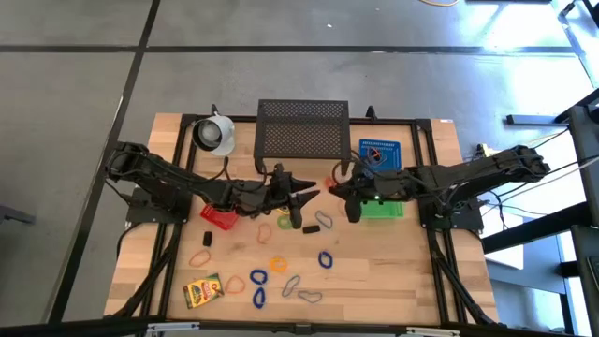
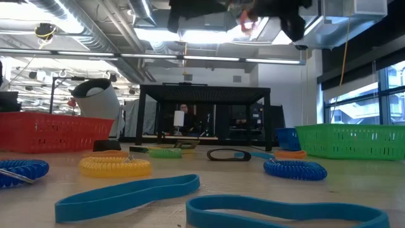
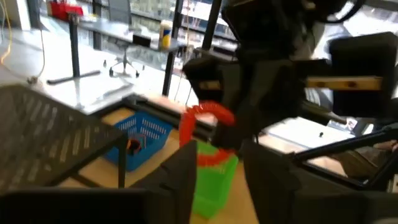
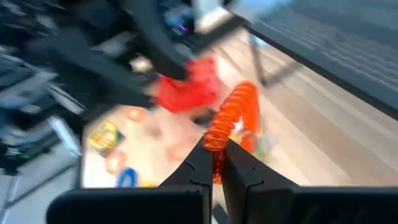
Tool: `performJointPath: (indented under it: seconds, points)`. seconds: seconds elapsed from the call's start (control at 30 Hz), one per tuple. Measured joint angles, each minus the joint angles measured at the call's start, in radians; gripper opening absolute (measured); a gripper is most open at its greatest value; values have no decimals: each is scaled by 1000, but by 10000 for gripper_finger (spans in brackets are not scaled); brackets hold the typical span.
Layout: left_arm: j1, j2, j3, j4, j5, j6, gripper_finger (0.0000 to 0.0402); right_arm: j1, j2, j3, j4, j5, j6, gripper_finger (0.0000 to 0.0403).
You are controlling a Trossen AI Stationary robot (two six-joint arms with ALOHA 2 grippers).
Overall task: Pick & Place Office Desk Supplies
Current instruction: Put the orange spring keychain into the green bin
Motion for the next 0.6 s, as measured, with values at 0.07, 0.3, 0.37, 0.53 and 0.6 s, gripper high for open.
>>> performJointPath:
  seconds: [0.07, 0.3, 0.37, 0.53, 0.6]
  points:
    - [1, 0, 0, -52, 0, -29, 160, -17, -28, 0, -116, 0, 42, 12]
    - [1, 0, 0, -124, -9, -70, 206, -54, -105, 0, -573, -74, 182, 11]
    - [3, 0, 0, -123, -32, -70, 207, -58, -102, -1, -696, -107, 224, 11]
    - [24, 0, 0, -115, -57, -71, 207, -58, -51, -2, -811, -151, 261, 11]
    - [33, 0, 0, -115, -57, -71, 207, -58, -23, -2, -809, -167, 260, 12]
